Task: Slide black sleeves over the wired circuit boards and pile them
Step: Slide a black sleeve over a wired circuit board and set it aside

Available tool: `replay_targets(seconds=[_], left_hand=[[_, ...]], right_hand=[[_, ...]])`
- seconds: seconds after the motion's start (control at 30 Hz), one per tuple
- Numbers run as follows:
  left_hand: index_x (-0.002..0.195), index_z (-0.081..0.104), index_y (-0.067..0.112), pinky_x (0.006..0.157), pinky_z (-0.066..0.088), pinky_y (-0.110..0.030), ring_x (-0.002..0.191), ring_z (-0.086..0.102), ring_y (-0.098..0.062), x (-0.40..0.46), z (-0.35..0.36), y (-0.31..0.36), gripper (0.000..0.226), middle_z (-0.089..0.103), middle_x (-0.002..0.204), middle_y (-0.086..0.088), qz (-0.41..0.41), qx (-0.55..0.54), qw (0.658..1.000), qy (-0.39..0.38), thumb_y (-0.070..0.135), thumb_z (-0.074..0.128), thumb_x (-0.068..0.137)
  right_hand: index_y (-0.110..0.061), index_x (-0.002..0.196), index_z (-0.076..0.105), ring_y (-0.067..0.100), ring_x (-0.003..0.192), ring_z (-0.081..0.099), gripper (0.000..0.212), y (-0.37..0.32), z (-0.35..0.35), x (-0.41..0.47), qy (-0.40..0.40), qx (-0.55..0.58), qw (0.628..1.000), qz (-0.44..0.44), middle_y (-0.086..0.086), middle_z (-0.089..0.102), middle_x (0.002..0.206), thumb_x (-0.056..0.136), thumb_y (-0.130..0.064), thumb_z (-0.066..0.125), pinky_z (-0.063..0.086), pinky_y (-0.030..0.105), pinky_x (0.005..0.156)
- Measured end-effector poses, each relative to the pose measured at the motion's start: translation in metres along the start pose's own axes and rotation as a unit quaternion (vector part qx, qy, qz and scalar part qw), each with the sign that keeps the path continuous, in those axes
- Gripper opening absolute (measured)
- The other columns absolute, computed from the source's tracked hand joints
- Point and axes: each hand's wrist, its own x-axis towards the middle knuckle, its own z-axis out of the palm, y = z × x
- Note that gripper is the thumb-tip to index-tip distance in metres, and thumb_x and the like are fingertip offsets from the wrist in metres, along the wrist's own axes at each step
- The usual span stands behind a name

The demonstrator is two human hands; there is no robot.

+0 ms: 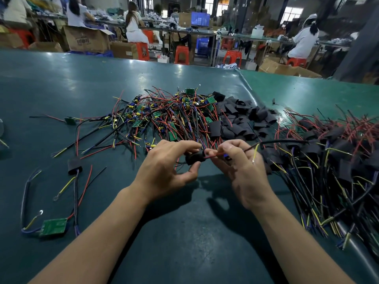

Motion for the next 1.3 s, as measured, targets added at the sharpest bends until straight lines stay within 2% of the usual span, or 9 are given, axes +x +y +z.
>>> replay_targets(seconds=[0.1, 0.27, 0.33, 0.43, 0.57, 0.8, 0.97, 1.17, 1.3], left_hand=[[0.105, 0.071, 0.006, 0.077, 0.05, -0.042, 0.076, 0.069, -0.019, 0.0, 0.001, 0.002, 0.032, 0.074, 0.091, 0.001, 0.012, 0.005, 1.0, -0.001, 0.014, 0.078, 0.075], [0.103, 0.072, 0.008, 0.076, 0.051, -0.042, 0.078, 0.068, -0.013, 0.0, 0.0, 0.005, 0.03, 0.074, 0.092, 0.004, 0.001, -0.014, 1.0, 0.001, 0.015, 0.079, 0.074], [0.1, 0.072, 0.008, 0.075, 0.052, -0.042, 0.077, 0.066, -0.013, -0.001, 0.001, 0.006, 0.028, 0.074, 0.09, 0.004, -0.007, -0.02, 1.0, -0.002, 0.014, 0.079, 0.073], [0.098, 0.073, 0.009, 0.075, 0.052, -0.042, 0.076, 0.063, -0.012, 0.0, 0.002, 0.008, 0.026, 0.074, 0.089, 0.005, -0.025, -0.025, 0.999, 0.004, 0.015, 0.078, 0.073], [0.101, 0.073, 0.01, 0.076, 0.051, -0.037, 0.079, 0.065, -0.009, -0.001, 0.003, 0.01, 0.028, 0.074, 0.092, 0.006, -0.014, -0.028, 0.999, -0.014, 0.016, 0.077, 0.074], [0.108, 0.07, 0.009, 0.077, 0.056, -0.042, 0.083, 0.069, -0.023, -0.001, 0.006, 0.01, 0.031, 0.073, 0.096, 0.001, -0.062, -0.066, 0.996, -0.025, 0.012, 0.075, 0.077], [0.106, 0.069, 0.005, 0.079, 0.056, -0.041, 0.085, 0.069, -0.02, 0.0, 0.006, 0.005, 0.029, 0.072, 0.096, -0.002, -0.076, -0.097, 0.992, -0.014, 0.003, 0.076, 0.078], [0.112, 0.066, 0.005, 0.088, 0.055, -0.029, 0.092, 0.067, -0.008, 0.0, 0.006, 0.005, 0.039, 0.071, 0.102, 0.0, -0.062, -0.13, 0.989, -0.038, 0.002, 0.079, 0.076], [0.112, 0.067, 0.005, 0.087, 0.055, -0.03, 0.092, 0.067, -0.01, 0.001, 0.007, 0.005, 0.038, 0.071, 0.102, 0.0, -0.052, -0.12, 0.991, -0.041, 0.002, 0.08, 0.077]], right_hand=[[-0.009, 0.086, 0.06, 0.02, 0.083, 0.066, 0.014, 0.001, 0.001, 0.002, -0.005, -0.024, 0.999, 0.031, 0.009, 0.064, 0.082, 0.083, -0.017, 0.05, 0.056, 0.028, 0.076], [-0.015, 0.098, 0.06, 0.006, 0.067, 0.06, 0.016, 0.0, -0.006, 0.004, 0.0, -0.154, 0.988, 0.017, -0.01, 0.06, 0.07, 0.098, -0.004, 0.048, 0.045, 0.024, 0.062], [-0.012, 0.106, 0.058, 0.012, 0.067, 0.066, 0.015, -0.002, -0.008, 0.003, -0.006, -0.106, 0.994, 0.009, -0.004, 0.064, 0.074, 0.093, -0.003, 0.059, 0.05, 0.023, 0.057], [-0.007, 0.1, 0.062, 0.018, 0.071, 0.071, 0.026, -0.004, -0.008, 0.002, 0.003, -0.041, 0.999, 0.015, 0.001, 0.069, 0.074, 0.076, -0.008, 0.072, 0.056, 0.024, 0.065], [-0.01, 0.086, 0.067, 0.013, 0.071, 0.069, 0.029, 0.002, -0.003, 0.0, 0.033, -0.09, 0.995, 0.024, 0.001, 0.071, 0.074, 0.061, -0.021, 0.079, 0.054, 0.022, 0.063], [-0.003, 0.09, 0.063, 0.015, 0.072, 0.071, 0.024, 0.002, 0.002, -0.001, 0.031, 0.041, 0.996, 0.07, 0.008, 0.069, 0.079, 0.068, -0.008, 0.072, 0.057, 0.022, 0.065], [-0.003, 0.09, 0.07, 0.015, 0.071, 0.069, 0.013, -0.002, 0.001, 0.0, 0.036, 0.04, 0.993, 0.107, 0.008, 0.072, 0.08, 0.088, 0.005, 0.06, 0.06, 0.023, 0.07], [-0.004, 0.085, 0.067, 0.013, 0.064, 0.07, 0.006, -0.001, 0.0, 0.001, 0.096, 0.039, 0.987, 0.122, 0.005, 0.072, 0.07, 0.086, 0.001, 0.066, 0.058, 0.021, 0.059], [-0.005, 0.08, 0.068, 0.015, 0.064, 0.069, 0.006, 0.0, -0.001, 0.001, 0.105, 0.025, 0.988, 0.108, 0.006, 0.07, 0.072, 0.082, 0.0, 0.07, 0.058, 0.023, 0.059]])
